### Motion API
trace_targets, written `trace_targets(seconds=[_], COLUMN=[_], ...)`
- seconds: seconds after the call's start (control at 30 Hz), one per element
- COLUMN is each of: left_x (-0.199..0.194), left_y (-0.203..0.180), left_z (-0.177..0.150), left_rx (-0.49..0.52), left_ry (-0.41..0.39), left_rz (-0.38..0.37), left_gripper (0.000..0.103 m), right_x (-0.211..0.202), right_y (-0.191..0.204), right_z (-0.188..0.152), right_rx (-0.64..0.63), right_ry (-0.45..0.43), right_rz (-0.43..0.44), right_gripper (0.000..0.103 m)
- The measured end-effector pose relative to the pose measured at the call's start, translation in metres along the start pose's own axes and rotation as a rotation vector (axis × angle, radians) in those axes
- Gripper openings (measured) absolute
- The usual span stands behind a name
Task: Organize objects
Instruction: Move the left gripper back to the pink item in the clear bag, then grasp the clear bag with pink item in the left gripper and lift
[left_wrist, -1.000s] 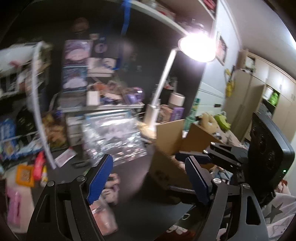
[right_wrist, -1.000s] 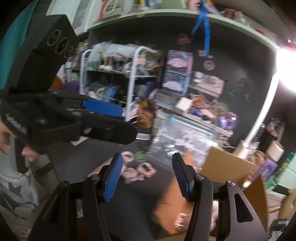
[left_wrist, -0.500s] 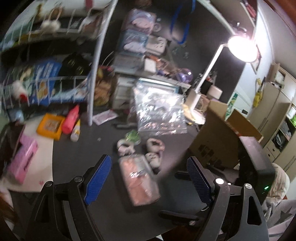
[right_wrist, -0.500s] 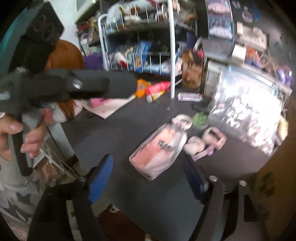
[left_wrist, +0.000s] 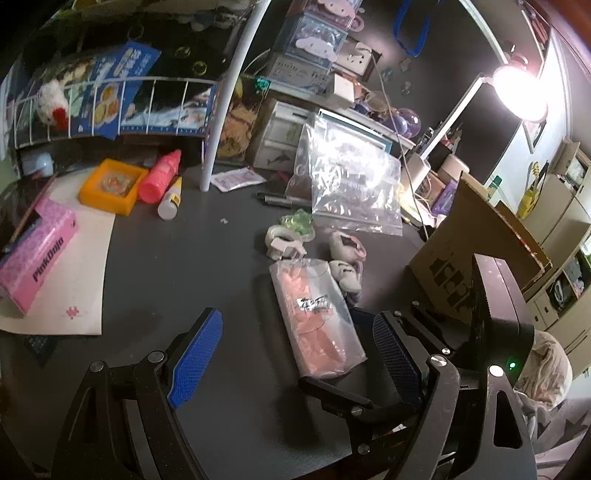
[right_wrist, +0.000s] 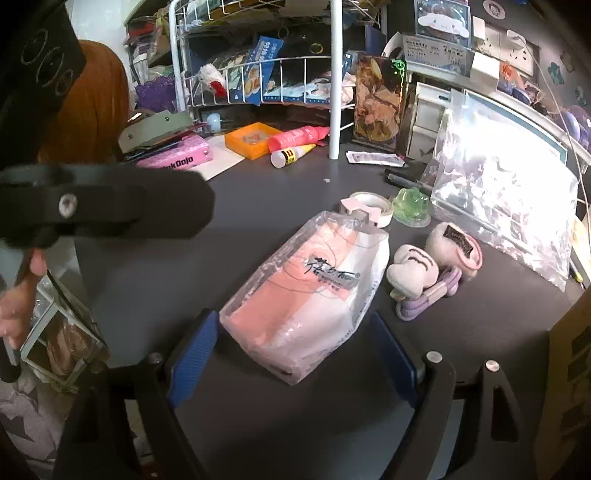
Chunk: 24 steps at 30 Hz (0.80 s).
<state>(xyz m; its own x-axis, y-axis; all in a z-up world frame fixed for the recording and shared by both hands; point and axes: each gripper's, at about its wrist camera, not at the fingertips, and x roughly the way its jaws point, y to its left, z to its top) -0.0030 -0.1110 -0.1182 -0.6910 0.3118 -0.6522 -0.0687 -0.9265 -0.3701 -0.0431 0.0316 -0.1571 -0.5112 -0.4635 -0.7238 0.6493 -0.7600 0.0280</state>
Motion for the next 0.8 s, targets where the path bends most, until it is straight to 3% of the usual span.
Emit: trace_targets(seconds=[0.3, 0.67, 0.8], left_x=[0.009, 0.02, 0.023], left_y=[0.003, -0.001, -0.005], left_z=[-0.004, -0.01, -0.011], left_rx=[-0.009, -0.002, 0.002], left_ry=[0.026, 0.07, 0.081], left_rz=[-0.004, -0.011, -0.019], left_gripper=[0.082, 0.082, 0.082], right_x=[0.002, -0.004, -0.006], right_y=[0.004, 0.01, 0.009], right_z=[-0.001, -0.003, -0.004], right_rx=[-0.025, -0.051, -0.048], right_ry=[-0.015, -0.036, -0.042], right_rz=[-0.02, -0.017, -0.013], right_gripper=[0.079, 0.053, 0.05])
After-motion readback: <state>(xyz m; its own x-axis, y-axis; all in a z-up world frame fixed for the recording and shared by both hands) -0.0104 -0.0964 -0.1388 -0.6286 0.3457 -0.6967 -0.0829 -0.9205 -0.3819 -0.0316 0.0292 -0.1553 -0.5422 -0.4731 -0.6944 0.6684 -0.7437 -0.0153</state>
